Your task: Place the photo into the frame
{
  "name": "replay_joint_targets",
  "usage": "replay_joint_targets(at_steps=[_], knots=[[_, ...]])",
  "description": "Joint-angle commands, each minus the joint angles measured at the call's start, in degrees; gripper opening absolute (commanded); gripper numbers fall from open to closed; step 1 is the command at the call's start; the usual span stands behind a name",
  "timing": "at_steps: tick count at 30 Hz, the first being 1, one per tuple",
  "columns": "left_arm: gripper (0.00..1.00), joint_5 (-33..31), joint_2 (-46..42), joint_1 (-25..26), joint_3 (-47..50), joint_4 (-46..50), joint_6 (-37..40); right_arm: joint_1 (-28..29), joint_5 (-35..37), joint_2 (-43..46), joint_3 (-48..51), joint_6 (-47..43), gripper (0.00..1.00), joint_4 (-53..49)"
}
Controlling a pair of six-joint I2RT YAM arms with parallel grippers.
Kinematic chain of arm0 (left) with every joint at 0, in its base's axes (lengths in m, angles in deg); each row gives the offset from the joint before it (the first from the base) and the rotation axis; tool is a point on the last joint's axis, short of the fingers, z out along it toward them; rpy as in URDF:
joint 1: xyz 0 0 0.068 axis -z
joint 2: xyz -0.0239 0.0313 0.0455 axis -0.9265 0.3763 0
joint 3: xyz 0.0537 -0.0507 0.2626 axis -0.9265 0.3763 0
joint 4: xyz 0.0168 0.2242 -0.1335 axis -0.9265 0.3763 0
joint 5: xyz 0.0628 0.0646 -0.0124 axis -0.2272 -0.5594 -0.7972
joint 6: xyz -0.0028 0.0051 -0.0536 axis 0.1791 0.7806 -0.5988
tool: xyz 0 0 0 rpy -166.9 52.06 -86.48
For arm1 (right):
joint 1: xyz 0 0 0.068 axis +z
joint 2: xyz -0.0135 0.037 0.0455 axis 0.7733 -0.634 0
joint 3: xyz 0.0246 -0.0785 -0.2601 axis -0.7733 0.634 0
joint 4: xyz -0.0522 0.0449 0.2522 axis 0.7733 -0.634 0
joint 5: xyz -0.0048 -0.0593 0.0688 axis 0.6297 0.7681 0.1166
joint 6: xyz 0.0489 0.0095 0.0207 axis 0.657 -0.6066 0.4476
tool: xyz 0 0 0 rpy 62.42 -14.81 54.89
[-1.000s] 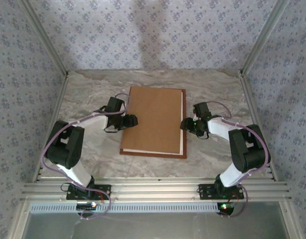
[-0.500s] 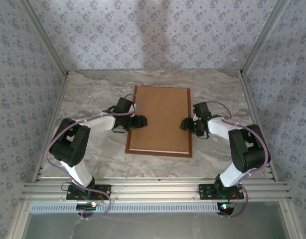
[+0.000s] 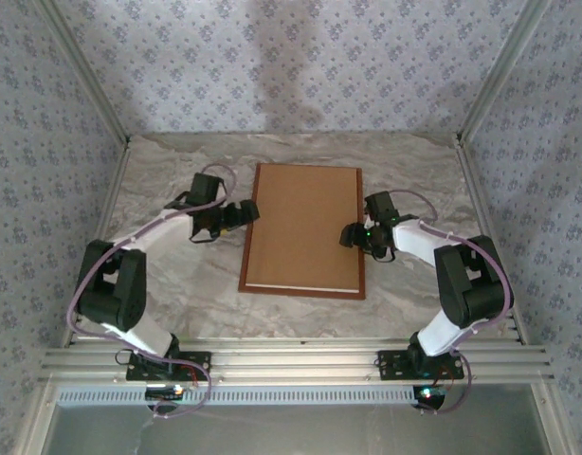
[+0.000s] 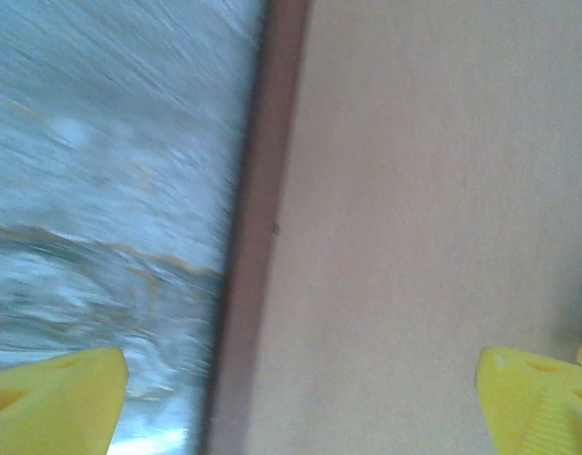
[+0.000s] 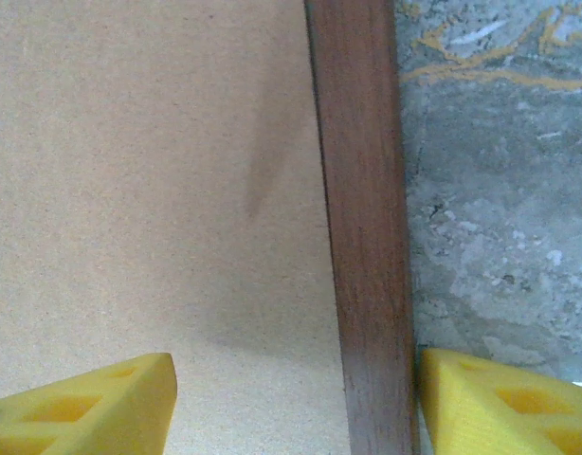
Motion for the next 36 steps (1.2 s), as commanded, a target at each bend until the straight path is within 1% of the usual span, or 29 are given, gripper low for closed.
replay_joint_targets(at_steps=[1,3,6,8,14,18,22,26,30,36], knots=[[0.93,-3.0,-2.8,-1.4,2.9,2.1,1.6,1.7,4.7,0.2,-5.6,-3.2,0.70,-2.6],[0.86,-3.9,-2.8,-1.4,4.4,2.2,2.2,2.4,6.4,-1.6,-9.2,-4.0,0.70,-4.0],[0.71,-4.3,-2.4,-1.4,6.8,1.7,2.3,3.1,7.8,-5.8,-14.6,-4.9,0.70,-4.7],[0.65,-4.6,-2.4,-1.2,8.4,1.2,2.3,3.5,8.2,-8.7,-18.3,-5.6,0.70,-4.3],[0.59,-5.0,-1.3,1.2,11.6,-0.3,1.6,5.7,8.8,-19.2,-30.9,-6.5,0.70,-6.4],[0.55,-4.9,0.8,3.2,12.5,-2.4,0.0,6.6,8.2,-24.3,-35.6,-6.4,0.70,-8.3],[0.51,-4.3,4.0,4.3,12.9,-4.9,-2.0,7.1,6.1,-25.6,-36.0,-6.3,0.70,-9.9],[0.48,-4.0,7.6,4.4,12.4,-6.1,-3.7,7.7,4.2,-24.6,-33.3,-5.1,0.70,-10.8],[0.44,-3.1,9.3,4.5,12.2,-7.9,-4.9,8.5,3.5,-23.6,-31.0,-3.9,0.70,-12.0],[0.43,-2.9,10.9,5.5,10.8,-7.9,-5.0,9.0,4.3,-22.8,-31.5,-3.3,0.70,-16.7]])
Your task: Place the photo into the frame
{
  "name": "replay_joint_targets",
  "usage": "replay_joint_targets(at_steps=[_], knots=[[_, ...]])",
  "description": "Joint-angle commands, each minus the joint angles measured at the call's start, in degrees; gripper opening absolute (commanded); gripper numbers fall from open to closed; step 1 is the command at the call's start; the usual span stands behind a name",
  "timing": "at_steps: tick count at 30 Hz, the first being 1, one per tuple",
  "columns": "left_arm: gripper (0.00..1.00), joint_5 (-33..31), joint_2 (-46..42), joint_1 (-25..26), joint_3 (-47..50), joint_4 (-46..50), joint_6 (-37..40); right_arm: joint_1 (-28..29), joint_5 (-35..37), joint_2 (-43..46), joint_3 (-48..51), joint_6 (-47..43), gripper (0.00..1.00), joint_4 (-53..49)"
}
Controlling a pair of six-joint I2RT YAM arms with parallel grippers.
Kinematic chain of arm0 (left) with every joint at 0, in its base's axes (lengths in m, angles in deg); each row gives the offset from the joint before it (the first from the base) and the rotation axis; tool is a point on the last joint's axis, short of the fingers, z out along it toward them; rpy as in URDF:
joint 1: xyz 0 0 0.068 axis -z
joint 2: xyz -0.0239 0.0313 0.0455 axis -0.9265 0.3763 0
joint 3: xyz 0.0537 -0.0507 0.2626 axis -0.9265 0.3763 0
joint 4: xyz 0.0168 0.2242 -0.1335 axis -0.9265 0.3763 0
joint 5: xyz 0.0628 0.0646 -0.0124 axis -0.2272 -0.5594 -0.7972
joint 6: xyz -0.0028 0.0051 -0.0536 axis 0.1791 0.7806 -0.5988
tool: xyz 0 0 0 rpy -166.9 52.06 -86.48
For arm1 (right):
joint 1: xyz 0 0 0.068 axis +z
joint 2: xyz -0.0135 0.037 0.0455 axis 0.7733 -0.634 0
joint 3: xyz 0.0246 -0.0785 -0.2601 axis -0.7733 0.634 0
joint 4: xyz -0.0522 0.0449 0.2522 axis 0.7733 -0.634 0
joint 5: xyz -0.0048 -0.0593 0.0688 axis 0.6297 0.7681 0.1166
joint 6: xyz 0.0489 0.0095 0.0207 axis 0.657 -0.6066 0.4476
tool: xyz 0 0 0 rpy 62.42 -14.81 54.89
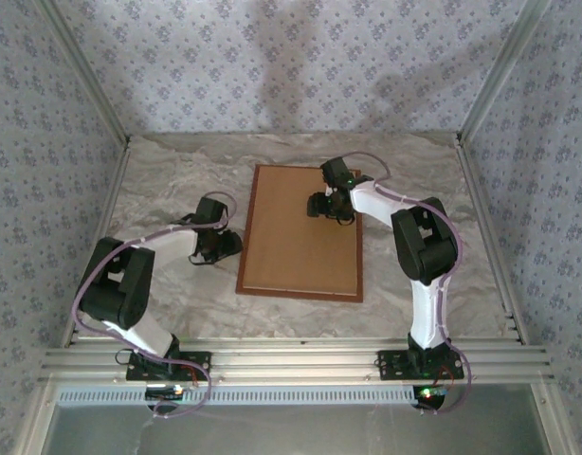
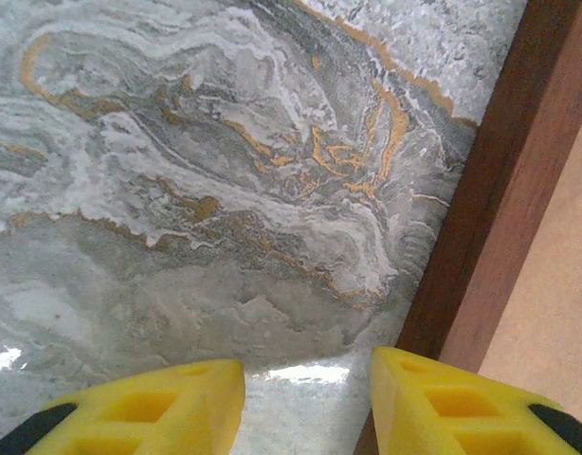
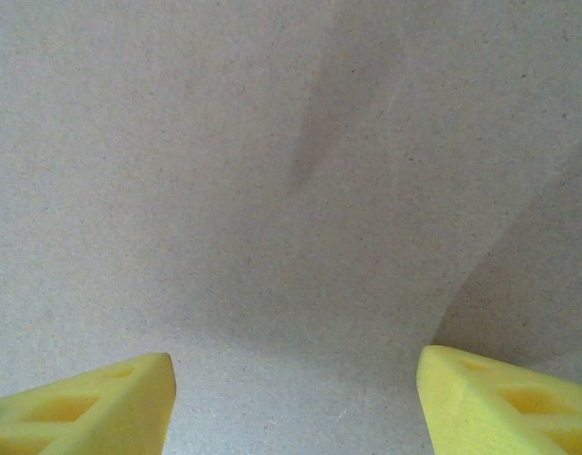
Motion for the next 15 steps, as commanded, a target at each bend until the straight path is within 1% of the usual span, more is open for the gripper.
replay_joint_targets(at_steps=[1,5,8,11,15], knots=[[0.43,4.6,7.0,2.6,0.6,-8.3,-0.8,1.1,-1.1,1.1,1.4,1.5,0.70,-8.7],[0.43,3.2,8.0,3.5,-0.9,-6.8,0.1,1.7,0.5,0.5,0.5,0.5,0.70,-12.5],[0.43,1.8,9.3,3.9,-2.5,-4.7,1.4,2.4,4.1,0.5,-0.5,-2.7,0.69,-15.0],[0.43,1.4,10.7,4.0,-3.5,-3.0,2.2,3.8,5.7,1.8,0.3,-3.2,0.69,-16.9],[0.42,2.0,12.0,4.3,-4.6,-1.1,3.8,4.1,5.5,3.9,1.3,-4.6,0.70,-15.7]])
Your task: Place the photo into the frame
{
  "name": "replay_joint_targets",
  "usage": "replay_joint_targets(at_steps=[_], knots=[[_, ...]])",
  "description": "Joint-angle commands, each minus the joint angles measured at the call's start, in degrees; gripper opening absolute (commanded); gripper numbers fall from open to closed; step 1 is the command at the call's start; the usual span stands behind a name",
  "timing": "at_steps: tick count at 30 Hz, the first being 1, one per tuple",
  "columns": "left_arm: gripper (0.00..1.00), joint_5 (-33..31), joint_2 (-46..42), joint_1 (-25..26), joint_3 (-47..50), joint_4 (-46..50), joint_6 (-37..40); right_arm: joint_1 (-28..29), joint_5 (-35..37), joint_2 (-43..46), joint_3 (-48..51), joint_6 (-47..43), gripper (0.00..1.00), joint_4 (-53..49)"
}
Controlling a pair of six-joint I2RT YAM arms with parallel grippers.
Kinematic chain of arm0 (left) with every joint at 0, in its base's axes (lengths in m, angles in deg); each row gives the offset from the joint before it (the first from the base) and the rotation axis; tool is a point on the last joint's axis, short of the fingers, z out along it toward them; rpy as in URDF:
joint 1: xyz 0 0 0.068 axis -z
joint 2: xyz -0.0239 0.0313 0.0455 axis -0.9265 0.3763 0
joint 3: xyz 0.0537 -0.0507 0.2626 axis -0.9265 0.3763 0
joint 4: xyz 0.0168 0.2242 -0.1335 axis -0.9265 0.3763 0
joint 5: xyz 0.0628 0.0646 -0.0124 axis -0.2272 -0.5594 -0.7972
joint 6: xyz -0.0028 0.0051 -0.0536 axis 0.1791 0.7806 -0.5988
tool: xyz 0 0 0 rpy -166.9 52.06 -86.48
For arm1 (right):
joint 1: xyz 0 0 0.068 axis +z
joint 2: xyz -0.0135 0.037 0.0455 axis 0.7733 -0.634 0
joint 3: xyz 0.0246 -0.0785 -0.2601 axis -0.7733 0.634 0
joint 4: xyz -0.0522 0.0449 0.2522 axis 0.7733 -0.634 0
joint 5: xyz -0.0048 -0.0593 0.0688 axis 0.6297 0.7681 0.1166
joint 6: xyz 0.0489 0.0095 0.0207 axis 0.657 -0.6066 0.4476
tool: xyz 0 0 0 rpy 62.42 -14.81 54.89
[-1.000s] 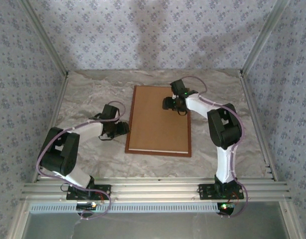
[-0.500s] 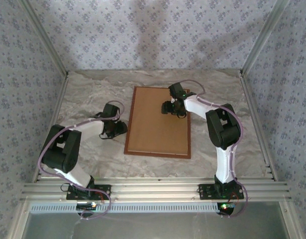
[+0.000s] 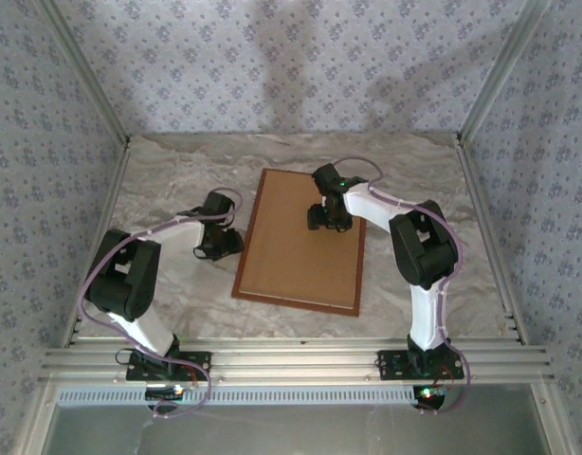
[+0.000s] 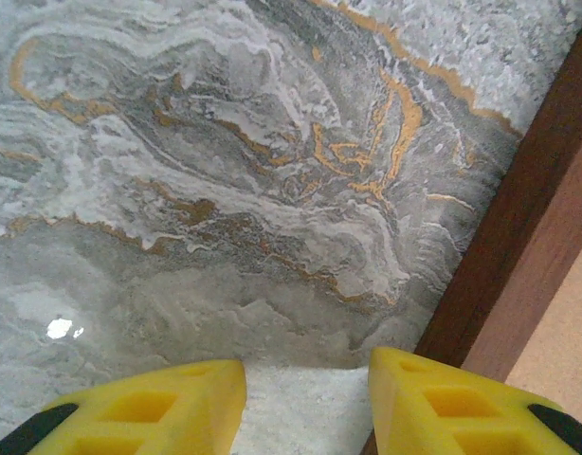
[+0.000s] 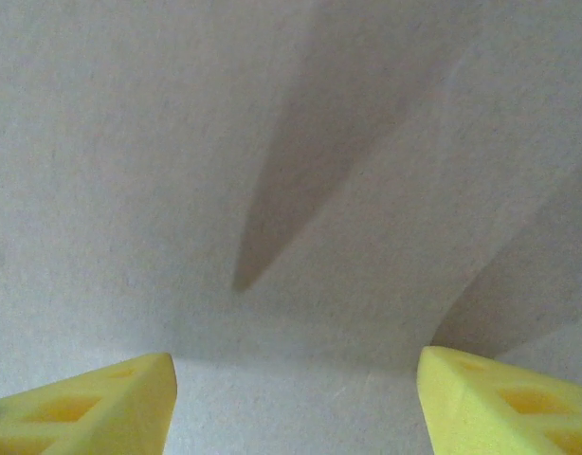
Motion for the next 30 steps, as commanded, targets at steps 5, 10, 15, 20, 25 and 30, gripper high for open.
replay_joint_targets(at_steps=[5,10,15,20,25,30], knots=[[0.48,4.6,5.8,2.6,-1.0,-4.9,5.9,-0.5,-0.3,5.2,0.2,-3.1,0.70,-4.3],[0.58,4.7,3.7,2.3,-6.3,0.8,10.3,-1.1,-1.2,5.5,-1.6,-5.8,0.71,-4.1],[0.61,5.6,2.7,2.4,-9.2,3.7,13.7,-2.8,-3.0,3.5,-3.2,-7.1,0.71,-3.6],[0.61,6.5,2.2,2.3,-9.5,4.6,14.2,-3.9,-4.7,2.1,-4.4,-7.6,0.72,-2.2],[0.62,7.2,3.6,2.4,-10.0,5.3,14.8,-4.4,-5.8,-0.9,-6.2,-8.8,0.72,-1.3],[0.59,4.1,6.1,2.3,-10.4,6.8,14.1,-4.2,-5.9,-3.9,-7.9,-9.2,0.73,-1.1]])
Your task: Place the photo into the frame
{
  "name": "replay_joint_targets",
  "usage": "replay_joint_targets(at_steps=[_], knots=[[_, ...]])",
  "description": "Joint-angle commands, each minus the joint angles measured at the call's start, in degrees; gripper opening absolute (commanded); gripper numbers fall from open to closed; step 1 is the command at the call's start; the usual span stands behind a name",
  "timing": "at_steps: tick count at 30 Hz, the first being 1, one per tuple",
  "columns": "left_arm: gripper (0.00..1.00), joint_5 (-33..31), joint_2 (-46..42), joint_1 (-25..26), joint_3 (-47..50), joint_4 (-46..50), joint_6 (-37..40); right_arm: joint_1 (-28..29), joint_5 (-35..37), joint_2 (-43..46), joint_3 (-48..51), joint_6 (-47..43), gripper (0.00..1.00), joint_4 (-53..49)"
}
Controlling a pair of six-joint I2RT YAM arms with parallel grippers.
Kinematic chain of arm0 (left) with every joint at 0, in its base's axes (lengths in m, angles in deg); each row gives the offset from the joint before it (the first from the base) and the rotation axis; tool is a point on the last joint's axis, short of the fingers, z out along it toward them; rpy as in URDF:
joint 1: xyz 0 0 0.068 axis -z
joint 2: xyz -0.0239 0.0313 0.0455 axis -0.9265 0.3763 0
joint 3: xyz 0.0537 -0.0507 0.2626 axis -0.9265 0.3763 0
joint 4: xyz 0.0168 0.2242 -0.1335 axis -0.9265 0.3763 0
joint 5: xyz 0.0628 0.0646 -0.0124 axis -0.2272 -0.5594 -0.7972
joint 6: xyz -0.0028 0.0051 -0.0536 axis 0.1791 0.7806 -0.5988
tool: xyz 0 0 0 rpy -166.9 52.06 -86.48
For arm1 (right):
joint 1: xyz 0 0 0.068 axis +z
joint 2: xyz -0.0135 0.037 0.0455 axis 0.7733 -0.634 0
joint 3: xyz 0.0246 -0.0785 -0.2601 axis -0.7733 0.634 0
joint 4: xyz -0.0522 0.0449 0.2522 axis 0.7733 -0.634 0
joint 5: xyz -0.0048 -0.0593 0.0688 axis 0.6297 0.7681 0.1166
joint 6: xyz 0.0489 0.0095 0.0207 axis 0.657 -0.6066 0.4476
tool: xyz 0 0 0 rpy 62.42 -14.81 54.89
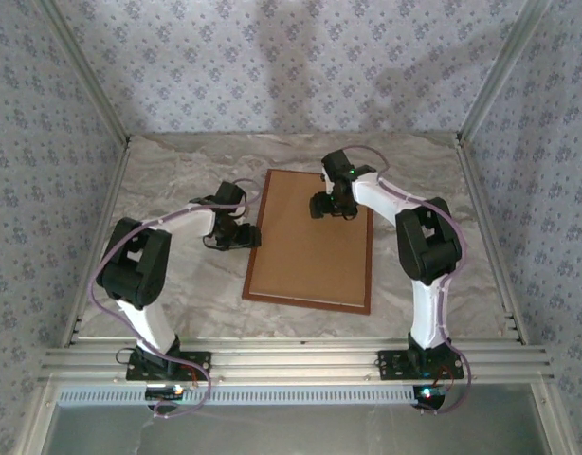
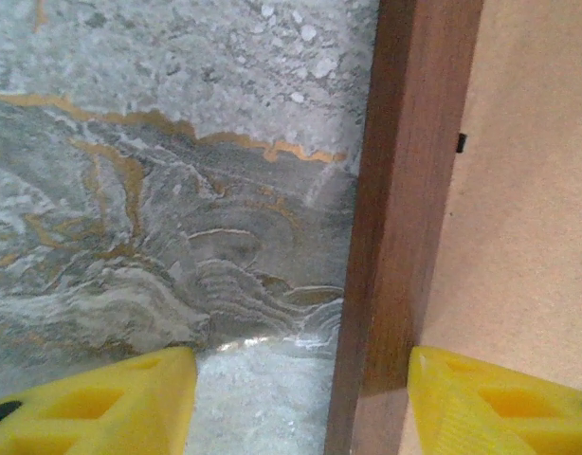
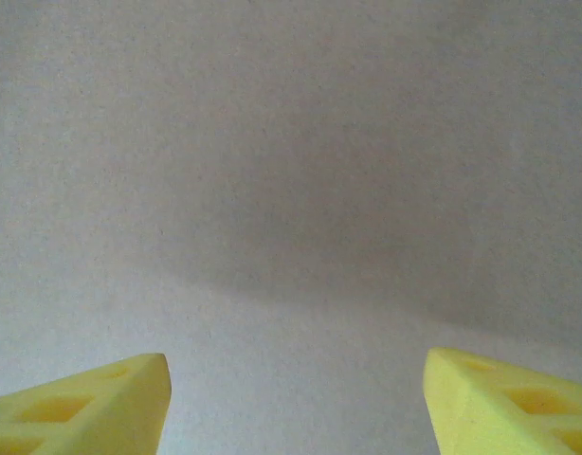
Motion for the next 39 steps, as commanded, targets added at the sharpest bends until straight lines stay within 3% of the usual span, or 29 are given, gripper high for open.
replay_joint_targets(at_steps=[1,4,10,18,21,30,39], knots=[[0.55,-2.4,2.3,0.2,-0.9,2.4,0.6,0.3,-1.0,-2.0,-1.7,-1.3,0.73,-0.6],[0.48,-2.7,4.1,0.3,-1.1,2.9,0.3,0.7,-0.6,-2.3,-0.6,-1.3,0.73,-1.1],[0.46,-1.6,4.9,0.7,-0.7,2.0,-0.7,1.1,-0.6,0.2,3.7,-1.3,0.73,-3.4],[0.46,-0.9,5.1,0.8,-1.2,1.3,-2.0,2.3,-9.7,4.4,10.6,0.5,0.72,-4.0],[0.46,-0.5,4.8,0.9,-1.2,1.1,-2.4,2.2,-10.0,6.3,11.8,1.2,0.72,-3.6],[0.48,-0.6,4.0,0.9,-1.3,1.3,-2.4,-1.1,-5.4,7.6,7.1,-0.8,0.72,-2.9],[0.48,-0.5,4.5,1.5,-1.2,0.7,-2.6,-6.7,-6.2,-0.4,-3.8,-4.0,0.76,1.4]])
